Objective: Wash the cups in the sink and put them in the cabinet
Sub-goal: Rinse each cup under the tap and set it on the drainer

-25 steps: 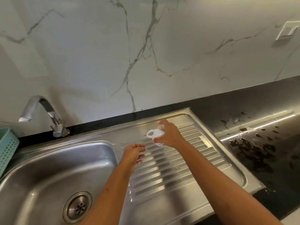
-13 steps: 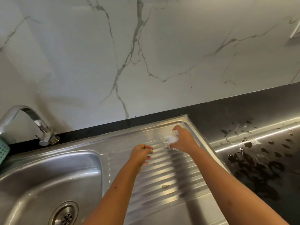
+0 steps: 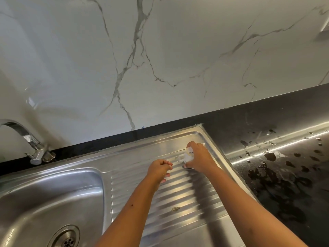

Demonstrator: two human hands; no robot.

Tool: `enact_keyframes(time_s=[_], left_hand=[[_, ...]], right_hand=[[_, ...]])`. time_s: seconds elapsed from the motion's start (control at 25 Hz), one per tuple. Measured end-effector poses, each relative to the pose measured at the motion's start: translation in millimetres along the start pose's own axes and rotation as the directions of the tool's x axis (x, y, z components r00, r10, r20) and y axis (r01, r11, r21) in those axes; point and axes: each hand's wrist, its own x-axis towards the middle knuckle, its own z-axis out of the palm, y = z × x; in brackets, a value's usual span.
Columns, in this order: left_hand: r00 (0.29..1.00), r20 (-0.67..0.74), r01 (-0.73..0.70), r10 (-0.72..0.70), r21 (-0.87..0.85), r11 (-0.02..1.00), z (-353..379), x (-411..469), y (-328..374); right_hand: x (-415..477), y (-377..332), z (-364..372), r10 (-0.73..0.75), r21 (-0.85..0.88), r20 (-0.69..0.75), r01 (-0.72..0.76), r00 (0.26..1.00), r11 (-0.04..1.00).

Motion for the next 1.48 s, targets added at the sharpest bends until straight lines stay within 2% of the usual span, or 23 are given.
enact_keyframes(time_s=[0.32,0.44,0.6,0.72,0.84,0.96,1.08,1.24,1.36,1.4,1.48], left_hand=[[1.000,-0.020,-0.003,0.003,-0.021,1.000,-11,-7,-2],[0.999,-0.034,-0.013,0.012,-0.040,0.999,-22,-16,-7],[0.998,-0.066,-0.027,0.020,-0.116,0.993,-50,-32,-19],[0.986,-0.162,-0.069,0.034,-0.215,0.974,-97,-45,-40],[0.952,-0.304,-0.081,-0.021,-0.321,0.944,-157,-62,-76],[0.897,-0.417,-0.054,-0.151,-0.440,0.896,-226,-89,-128],[0.829,-0.487,0.016,-0.273,-0.469,0.883,-291,-115,-189],[0.791,-0.490,0.162,-0.366,-0.409,0.898,-343,-135,-252],[0.823,-0.427,0.240,-0.374,-0.335,0.911,-364,-139,-281],[0.842,-0.398,0.251,-0.366,-0.311,0.917,-369,-138,-288],[0.873,-0.361,0.247,-0.330,-0.257,0.934,-378,-136,-295]], right_hand=[[-8,-3,4,0.024,0.003,0.017,-0.024,1.000,1.000],[-13,-12,-3,-0.003,-0.108,-0.013,0.002,1.000,0.994],[-23,-47,-3,-0.092,-0.224,-0.055,0.078,0.994,0.971],[-36,-93,14,-0.191,-0.186,-0.019,0.184,0.981,0.965],[-47,-147,53,-0.327,-0.117,0.050,0.330,0.944,0.937],[-63,-213,113,-0.472,-0.016,0.219,0.486,0.854,0.874],[-94,-274,185,-0.561,0.055,0.435,0.602,0.704,0.797],[-135,-318,268,-0.472,0.067,0.718,0.624,0.512,0.778],[-163,-328,306,-0.386,0.013,0.850,0.718,0.359,0.696],[-171,-328,314,-0.358,-0.023,0.871,0.756,0.336,0.654],[-182,-324,323,-0.301,-0.121,0.892,0.822,0.336,0.557]])
